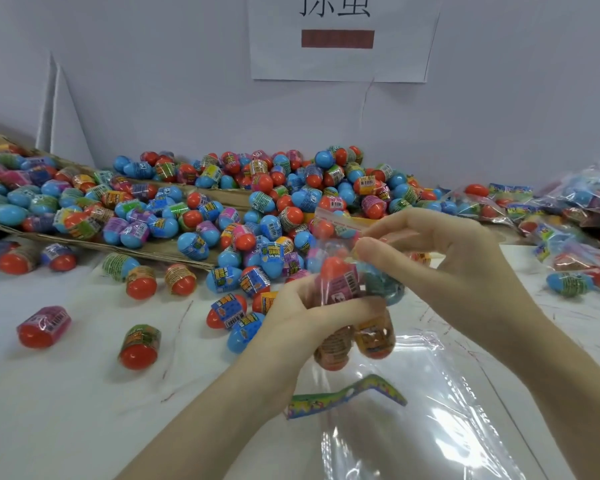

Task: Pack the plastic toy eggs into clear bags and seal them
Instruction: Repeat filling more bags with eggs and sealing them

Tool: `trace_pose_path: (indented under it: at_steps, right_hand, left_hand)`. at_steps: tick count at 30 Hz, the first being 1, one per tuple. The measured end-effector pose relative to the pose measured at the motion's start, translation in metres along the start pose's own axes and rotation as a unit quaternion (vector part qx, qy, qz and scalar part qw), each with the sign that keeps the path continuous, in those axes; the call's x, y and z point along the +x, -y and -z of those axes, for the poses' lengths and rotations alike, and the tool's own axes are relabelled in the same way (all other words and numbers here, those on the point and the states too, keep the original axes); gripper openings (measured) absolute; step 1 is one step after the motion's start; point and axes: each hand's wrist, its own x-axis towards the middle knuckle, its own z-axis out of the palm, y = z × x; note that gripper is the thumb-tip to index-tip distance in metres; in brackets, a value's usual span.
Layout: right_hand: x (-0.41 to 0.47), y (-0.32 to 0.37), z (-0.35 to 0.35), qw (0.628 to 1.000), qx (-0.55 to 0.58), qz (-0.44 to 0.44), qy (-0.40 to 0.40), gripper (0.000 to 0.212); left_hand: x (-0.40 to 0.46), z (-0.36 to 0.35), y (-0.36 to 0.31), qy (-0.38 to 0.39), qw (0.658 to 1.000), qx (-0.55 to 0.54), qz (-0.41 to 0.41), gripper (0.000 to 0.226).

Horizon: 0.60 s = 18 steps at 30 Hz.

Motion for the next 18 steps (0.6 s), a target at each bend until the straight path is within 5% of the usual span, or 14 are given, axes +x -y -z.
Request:
trace_pose_path:
  at_steps: [5, 9, 18]
  right_hand:
    - [0.004, -0.003, 0.006, 0.983, 0.130, -0.071, -0.107, 0.036]
    - [0.007, -0.011, 0.008, 0.943, 0.218, -0.224, 0.116, 0.082]
    - [0.007, -0.027, -0.005, 0.922, 0.259, -0.231, 0.169, 0.052]
  left_hand:
    - [0.003, 0.003, 0.003, -0.023, 0.999, -0.017, -0.036, 0.036]
    - [0.004, 0.005, 0.003, -0.017, 0.998, -0.035, -0.045, 0.038]
    - [0.007, 0.004, -0.002, -0.027, 0.999, 0.020, -0.005, 0.032]
